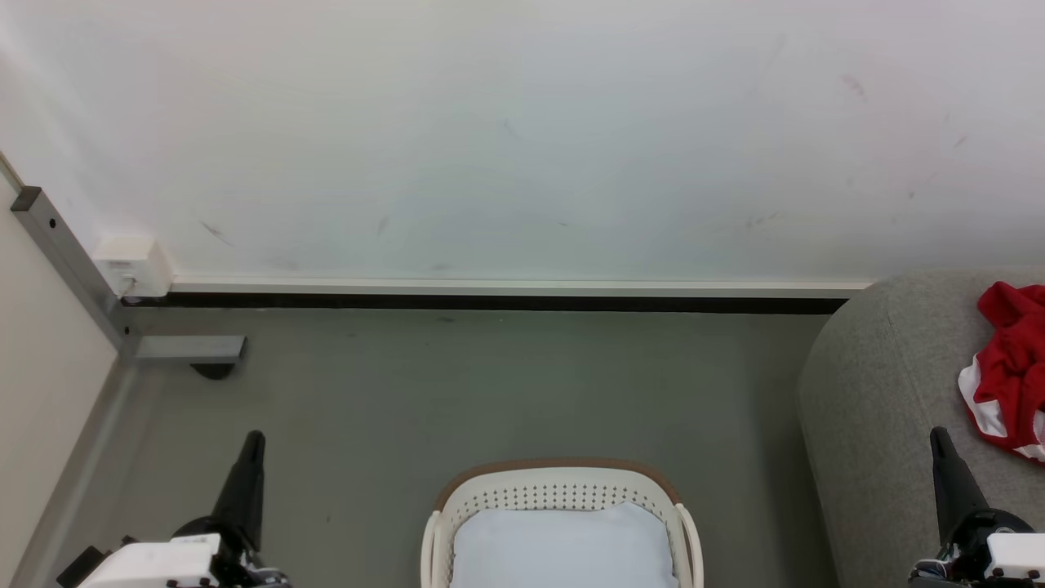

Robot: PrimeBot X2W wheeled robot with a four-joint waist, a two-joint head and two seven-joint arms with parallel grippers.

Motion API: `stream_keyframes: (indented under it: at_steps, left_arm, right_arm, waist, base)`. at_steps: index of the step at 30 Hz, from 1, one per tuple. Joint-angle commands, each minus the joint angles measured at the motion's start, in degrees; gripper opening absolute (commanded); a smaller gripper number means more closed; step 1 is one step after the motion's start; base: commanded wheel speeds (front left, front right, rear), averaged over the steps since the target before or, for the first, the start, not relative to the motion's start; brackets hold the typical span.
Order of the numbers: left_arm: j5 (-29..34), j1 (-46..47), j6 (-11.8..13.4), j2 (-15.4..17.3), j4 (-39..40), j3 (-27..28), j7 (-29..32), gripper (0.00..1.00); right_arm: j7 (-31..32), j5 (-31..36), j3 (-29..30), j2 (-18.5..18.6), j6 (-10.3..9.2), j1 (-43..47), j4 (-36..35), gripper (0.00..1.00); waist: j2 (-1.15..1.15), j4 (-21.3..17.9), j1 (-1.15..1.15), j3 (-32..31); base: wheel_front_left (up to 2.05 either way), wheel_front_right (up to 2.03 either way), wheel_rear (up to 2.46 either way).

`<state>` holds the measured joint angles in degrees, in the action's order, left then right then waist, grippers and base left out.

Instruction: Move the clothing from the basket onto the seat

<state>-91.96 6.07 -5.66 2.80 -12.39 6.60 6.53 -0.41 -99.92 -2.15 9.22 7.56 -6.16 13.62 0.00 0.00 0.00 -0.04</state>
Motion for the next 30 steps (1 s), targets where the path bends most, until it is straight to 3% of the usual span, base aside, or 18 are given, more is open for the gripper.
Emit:
stream_keyframes:
  at_steps: [1, 30]
  left_arm:
    - [-0.71, 0.54, 0.02, 0.10, 0.23, 0.17, 0.24, 0.00]
    - [-0.71, 0.54, 0.02, 0.10, 0.23, 0.16, 0.24, 0.00]
  right_arm:
    - [0.00, -0.15, -0.09, 0.51, -0.14, -0.59, 0.10, 0.00]
    - [-0.35, -0.44, -0.40, 0.81, -0.14, -0.57, 0.00, 0.00]
  waist:
    - [0.00, 0.00, 0.00, 0.00]
    - [0.00, 0.00, 0.00, 0.00]
  base:
    - [0.00, 0.00, 0.00]
    - [0.00, 0.00, 0.00]
